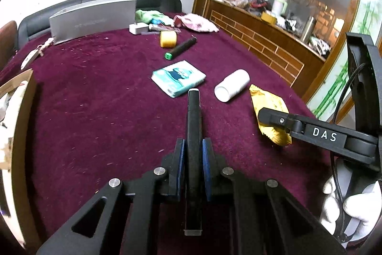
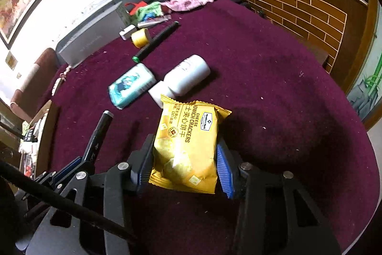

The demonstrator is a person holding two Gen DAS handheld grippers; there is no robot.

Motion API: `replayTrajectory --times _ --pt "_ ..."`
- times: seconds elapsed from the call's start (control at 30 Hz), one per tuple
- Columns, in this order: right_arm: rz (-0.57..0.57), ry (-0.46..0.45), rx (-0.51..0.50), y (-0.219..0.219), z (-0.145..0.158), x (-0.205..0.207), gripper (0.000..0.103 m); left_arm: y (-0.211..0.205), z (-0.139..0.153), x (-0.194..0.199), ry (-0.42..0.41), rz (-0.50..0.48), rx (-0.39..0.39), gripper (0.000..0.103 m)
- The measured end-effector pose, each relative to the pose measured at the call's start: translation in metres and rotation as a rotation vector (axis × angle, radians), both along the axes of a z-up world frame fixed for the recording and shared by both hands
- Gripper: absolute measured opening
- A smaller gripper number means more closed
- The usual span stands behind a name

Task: Organize objects
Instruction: 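Carry the yellow packet into the box and open the right tool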

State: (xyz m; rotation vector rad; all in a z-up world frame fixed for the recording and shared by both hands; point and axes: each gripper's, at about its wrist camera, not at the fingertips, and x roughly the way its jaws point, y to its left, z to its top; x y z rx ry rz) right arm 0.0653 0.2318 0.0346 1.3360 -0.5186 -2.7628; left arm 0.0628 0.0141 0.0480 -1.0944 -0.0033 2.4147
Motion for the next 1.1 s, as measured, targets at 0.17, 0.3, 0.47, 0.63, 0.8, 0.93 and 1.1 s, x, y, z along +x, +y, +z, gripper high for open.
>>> replayTrajectory --times 0.17,0.3,0.47,0.63,0.8,0.93,1.1 --pt "0.054 0.035 0.002 -0.02 0.015 0.006 0.046 -0.028 0.013 0.01 0.034 0.058 0.037 0.011" --pt "0.121 0.054 -0.002 -0.046 0.028 0.01 0.046 -0.063 0.027 0.019 0.064 0.127 0.071 0.012" --pt "0.235 0.063 -0.015 -0.092 0.039 0.009 0.046 -0.117 0.039 0.026 0.104 0.238 0.11 0.012" --pt "0.343 0.056 -0.026 -0.143 0.044 0.005 0.046 -0.174 0.041 0.03 0.13 0.355 0.145 0.012" --pt "0.453 0.054 -0.03 -0.202 0.052 0.003 0.046 -0.225 0.035 0.031 0.135 0.469 0.143 0.012" --pt "0.545 0.013 -0.085 -0.247 0.049 -0.003 0.046 -0.26 0.021 0.029 0.127 0.55 0.112 0.012" --pt "0.643 -0.037 -0.095 -0.299 0.036 -0.007 0.046 -0.291 0.002 0.024 0.092 0.592 0.117 0.012"
